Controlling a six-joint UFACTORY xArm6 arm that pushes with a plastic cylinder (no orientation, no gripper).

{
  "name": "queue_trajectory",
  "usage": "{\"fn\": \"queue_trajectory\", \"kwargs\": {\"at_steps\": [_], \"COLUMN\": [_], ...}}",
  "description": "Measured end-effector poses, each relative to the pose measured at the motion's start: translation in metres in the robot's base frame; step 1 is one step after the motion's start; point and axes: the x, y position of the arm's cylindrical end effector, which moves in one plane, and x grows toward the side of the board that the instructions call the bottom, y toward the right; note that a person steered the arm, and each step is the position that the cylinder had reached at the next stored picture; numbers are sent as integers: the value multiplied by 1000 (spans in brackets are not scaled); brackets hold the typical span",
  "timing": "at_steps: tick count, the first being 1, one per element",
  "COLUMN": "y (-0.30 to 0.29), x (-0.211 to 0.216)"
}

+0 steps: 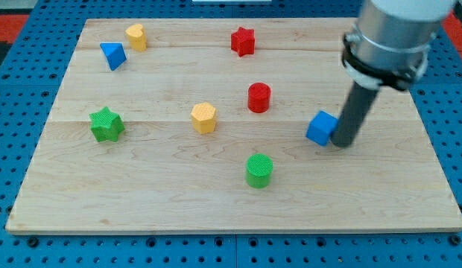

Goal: Place the blue cube diagonally to red circle

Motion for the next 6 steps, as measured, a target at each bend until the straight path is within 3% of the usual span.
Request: {"fn": "queue_trajectory", "kwargs": {"at_steps": [1,6], "y": [-36,-67], "x": [-32,-32]}}
